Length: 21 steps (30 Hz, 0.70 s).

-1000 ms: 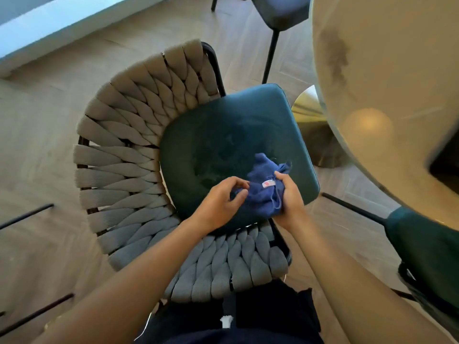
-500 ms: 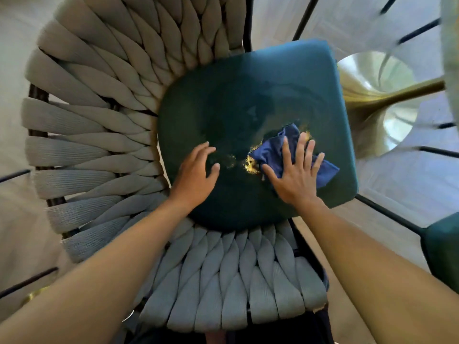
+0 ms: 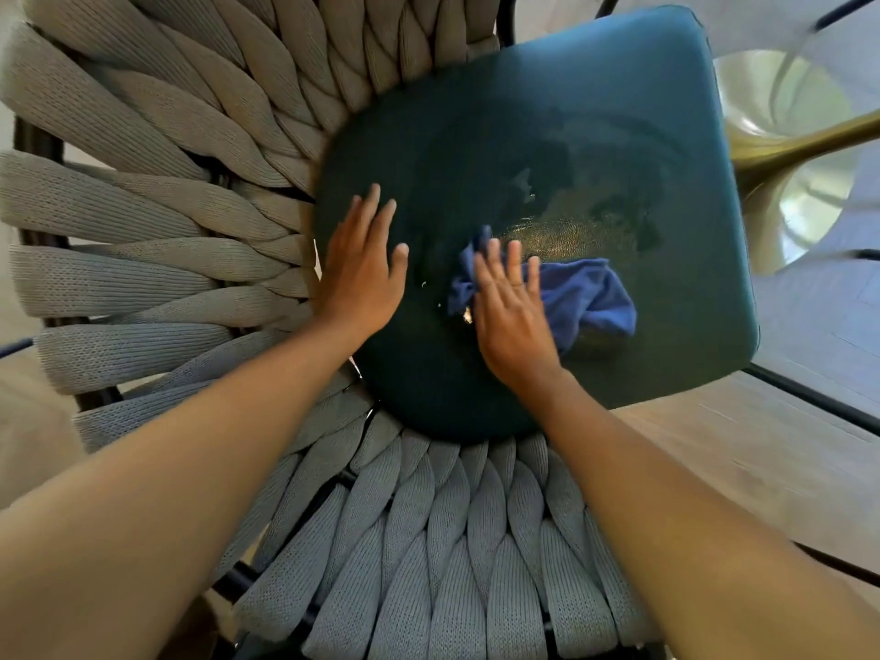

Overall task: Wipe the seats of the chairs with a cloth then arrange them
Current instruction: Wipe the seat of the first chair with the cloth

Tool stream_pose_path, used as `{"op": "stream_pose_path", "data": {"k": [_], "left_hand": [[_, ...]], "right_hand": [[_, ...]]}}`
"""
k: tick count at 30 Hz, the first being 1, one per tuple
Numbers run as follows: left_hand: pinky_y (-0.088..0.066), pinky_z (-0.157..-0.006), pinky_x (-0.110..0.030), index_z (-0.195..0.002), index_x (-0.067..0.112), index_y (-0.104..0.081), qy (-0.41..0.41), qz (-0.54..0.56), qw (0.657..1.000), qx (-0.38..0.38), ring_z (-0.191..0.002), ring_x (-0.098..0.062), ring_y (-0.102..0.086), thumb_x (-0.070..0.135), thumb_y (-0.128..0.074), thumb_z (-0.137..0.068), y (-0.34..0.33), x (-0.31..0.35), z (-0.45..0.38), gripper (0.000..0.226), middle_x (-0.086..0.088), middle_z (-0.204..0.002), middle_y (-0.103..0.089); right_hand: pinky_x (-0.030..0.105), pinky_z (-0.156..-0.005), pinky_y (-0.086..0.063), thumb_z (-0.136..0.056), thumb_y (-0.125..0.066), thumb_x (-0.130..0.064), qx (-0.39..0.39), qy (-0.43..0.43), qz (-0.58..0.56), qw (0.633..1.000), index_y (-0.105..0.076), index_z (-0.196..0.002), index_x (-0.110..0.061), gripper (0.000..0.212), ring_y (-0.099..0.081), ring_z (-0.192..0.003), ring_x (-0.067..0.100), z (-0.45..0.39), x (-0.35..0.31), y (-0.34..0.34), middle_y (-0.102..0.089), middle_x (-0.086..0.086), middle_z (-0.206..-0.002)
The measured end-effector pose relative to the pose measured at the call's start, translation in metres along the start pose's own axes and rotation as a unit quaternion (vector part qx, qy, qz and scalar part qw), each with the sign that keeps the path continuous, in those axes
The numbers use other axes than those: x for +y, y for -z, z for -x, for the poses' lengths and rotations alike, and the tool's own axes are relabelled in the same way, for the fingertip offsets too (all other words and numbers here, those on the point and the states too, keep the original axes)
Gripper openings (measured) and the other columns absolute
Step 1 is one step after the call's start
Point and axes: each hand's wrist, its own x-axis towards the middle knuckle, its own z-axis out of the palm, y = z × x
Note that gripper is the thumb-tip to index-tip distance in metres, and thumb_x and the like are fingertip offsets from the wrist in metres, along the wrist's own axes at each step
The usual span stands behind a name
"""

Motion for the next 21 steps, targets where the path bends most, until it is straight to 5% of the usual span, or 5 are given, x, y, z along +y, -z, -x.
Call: {"op": "stream_pose_path", "data": {"k": [5, 9, 13, 17, 21], "left_hand": [[-0.01, -0.125, -0.046, -0.159, 0.014, -0.02, -0.015, -0.034, 0.999, -0.017, -0.155, -0.024, -0.001, 0.03, -0.038, -0.106, -0.007, -0.007, 0.0, 0.058, -0.006, -0.169, -0.004], [-0.009, -0.124, -0.047, -0.159, 0.014, -0.019, -0.024, -0.048, 0.998, -0.021, -0.155, -0.025, -0.002, 0.031, -0.04, -0.106, -0.005, -0.009, 0.002, 0.06, -0.007, -0.169, -0.004], [-0.007, -0.124, -0.045, -0.159, 0.014, -0.019, -0.019, -0.038, 0.999, -0.023, -0.155, -0.024, 0.0, 0.03, -0.038, -0.106, -0.007, -0.008, 0.002, 0.058, -0.006, -0.169, -0.004], [-0.008, -0.124, -0.044, -0.159, 0.014, -0.019, -0.025, -0.037, 0.999, -0.024, -0.155, -0.023, -0.001, 0.029, -0.036, -0.106, -0.006, -0.013, 0.0, 0.058, -0.005, -0.169, -0.004], [-0.007, -0.124, -0.044, -0.16, 0.014, -0.018, -0.044, -0.052, 0.997, -0.035, -0.155, -0.022, 0.0, 0.03, -0.037, -0.106, -0.004, -0.016, 0.003, 0.059, -0.005, -0.169, -0.002]], "right_hand": [[0.065, -0.121, -0.007, -0.105, -0.041, -0.032, -0.024, 0.08, 0.088, 0.993, -0.028, -0.159, -0.016, 0.058, -0.007, -0.155, 0.038, 0.032, -0.015, 0.003, -0.015, 0.011, -0.168], [0.059, -0.12, 0.01, -0.09, -0.037, -0.08, 0.057, -0.234, 0.067, 0.968, -0.007, -0.162, -0.026, 0.095, 0.007, -0.153, 0.043, 0.047, -0.015, 0.013, 0.006, 0.022, -0.167], [0.059, -0.122, 0.005, -0.088, -0.046, -0.076, 0.067, -0.41, -0.087, 0.906, 0.006, -0.16, -0.005, 0.113, 0.017, -0.151, 0.044, 0.023, -0.029, 0.006, 0.015, 0.029, -0.163], [0.061, -0.123, -0.006, -0.101, -0.039, -0.033, 0.062, -0.287, -0.032, 0.955, -0.015, -0.156, 0.009, 0.073, -0.003, -0.151, 0.052, 0.013, -0.043, -0.014, -0.008, 0.037, -0.161], [0.061, -0.122, -0.016, -0.096, -0.027, -0.025, -0.06, 0.007, 0.016, 0.998, -0.023, -0.155, 0.007, 0.067, -0.01, -0.151, 0.047, 0.041, -0.031, -0.015, -0.016, 0.032, -0.161]]}}
